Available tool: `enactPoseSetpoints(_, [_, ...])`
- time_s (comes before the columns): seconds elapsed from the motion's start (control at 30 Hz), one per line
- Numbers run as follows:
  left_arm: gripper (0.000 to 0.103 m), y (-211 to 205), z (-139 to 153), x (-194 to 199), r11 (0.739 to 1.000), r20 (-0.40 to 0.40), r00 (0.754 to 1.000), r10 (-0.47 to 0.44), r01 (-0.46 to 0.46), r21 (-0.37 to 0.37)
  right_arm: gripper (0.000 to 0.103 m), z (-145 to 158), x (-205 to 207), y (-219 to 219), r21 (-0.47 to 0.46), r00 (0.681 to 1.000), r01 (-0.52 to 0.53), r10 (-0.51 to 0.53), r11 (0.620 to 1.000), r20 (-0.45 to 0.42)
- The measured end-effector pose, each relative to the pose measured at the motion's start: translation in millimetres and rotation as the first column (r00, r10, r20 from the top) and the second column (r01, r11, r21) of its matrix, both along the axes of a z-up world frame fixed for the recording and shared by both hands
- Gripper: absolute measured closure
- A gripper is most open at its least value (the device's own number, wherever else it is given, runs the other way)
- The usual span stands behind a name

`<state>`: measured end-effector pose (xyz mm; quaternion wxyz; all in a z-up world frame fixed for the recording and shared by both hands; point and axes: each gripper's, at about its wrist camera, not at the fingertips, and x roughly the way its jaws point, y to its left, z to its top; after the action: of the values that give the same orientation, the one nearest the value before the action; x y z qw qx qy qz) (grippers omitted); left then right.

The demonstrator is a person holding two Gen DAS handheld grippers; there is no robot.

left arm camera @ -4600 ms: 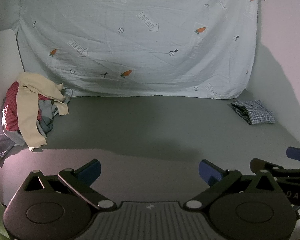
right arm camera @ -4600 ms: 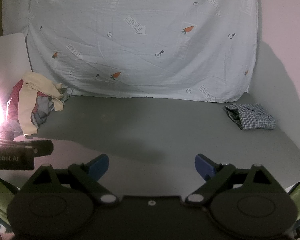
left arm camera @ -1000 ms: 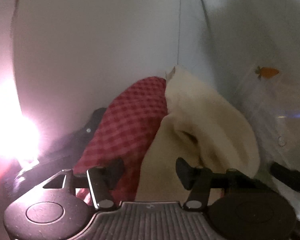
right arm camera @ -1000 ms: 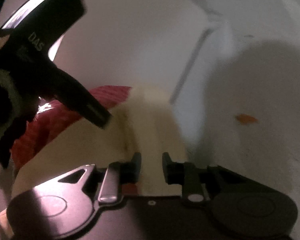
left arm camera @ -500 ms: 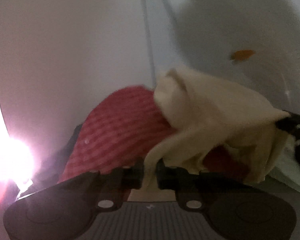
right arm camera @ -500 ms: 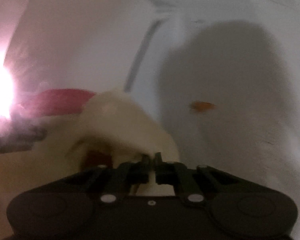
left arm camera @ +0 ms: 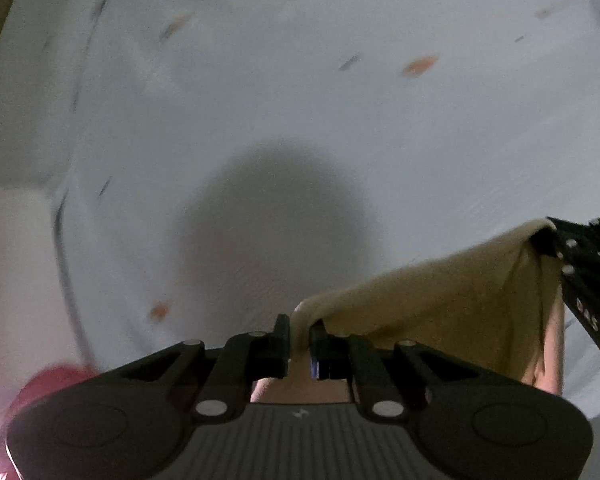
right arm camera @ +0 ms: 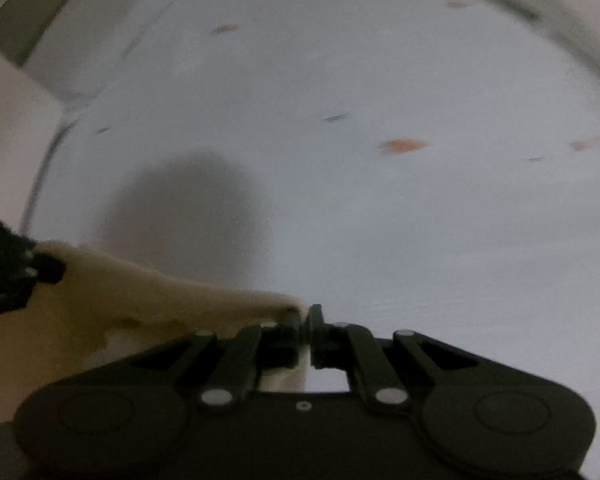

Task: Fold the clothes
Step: 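Lift the cream sweater out of the pile with both grippers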

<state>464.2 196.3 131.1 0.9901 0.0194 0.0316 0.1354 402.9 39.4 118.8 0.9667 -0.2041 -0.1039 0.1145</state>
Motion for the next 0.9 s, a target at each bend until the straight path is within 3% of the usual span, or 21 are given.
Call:
enactPoseSetpoints(0.13, [0.091,-92,34,-30,0.999,0.108,0.993,-0.039,0.039,-0.003,0.098,30,-49,-99,0.003,0.99,0.059,-0.059,0.998,0.129])
enactPoseSetpoints(0.23, [0.091,-144,42,-40,0.998,0.141,0.988,-0.057,0.062,-0.03,0.098,44,-88,-163,0.004,0.981,0.067,-0.067,0.998,0.184])
enactPoseSetpoints(0.37, [0.091,-181,46,-66,0.996,0.135,0.989,-0.058,0.065,-0.054,0.098,50,-123,-227,0.054,0.99,0.015,-0.022,0.998,0.142])
enactPoseSetpoints(0.5, [0.091,-219,54,-117,0.999,0.145,0.989,-0.012,0.016,-0.028,0.098,46,-134,-256,0.104,0.996,-0.06,0.054,0.993,0.068])
enactPoseSetpoints(0.63, [0.091,-218,33,-130,1.0,0.053,0.998,0.031,-0.031,-0.003,0.097,32,-128,-267,0.165,0.984,-0.164,0.174,0.972,-0.043])
enactPoseSetpoints(0.67, [0.091,-218,28,-134,0.999,0.03,0.999,0.042,-0.042,0.004,0.097,26,-126,-270,0.188,0.975,-0.187,0.206,0.964,-0.086])
enactPoseSetpoints(0.73, [0.091,-217,18,-141,0.998,-0.016,0.998,0.065,-0.064,0.018,0.08,8,-120,-272,0.233,0.943,-0.219,0.267,0.948,-0.201])
enactPoseSetpoints(0.8, [0.091,-216,7,-148,0.996,-0.061,0.994,0.088,-0.086,0.033,0.051,-17,-116,-270,0.255,0.891,-0.225,0.304,0.941,-0.337])
enactPoseSetpoints(0.9, [0.091,-215,-9,-158,0.992,-0.131,0.984,0.123,-0.116,0.057,0.051,-68,-120,-259,0.257,0.788,-0.2,0.311,0.946,-0.531])
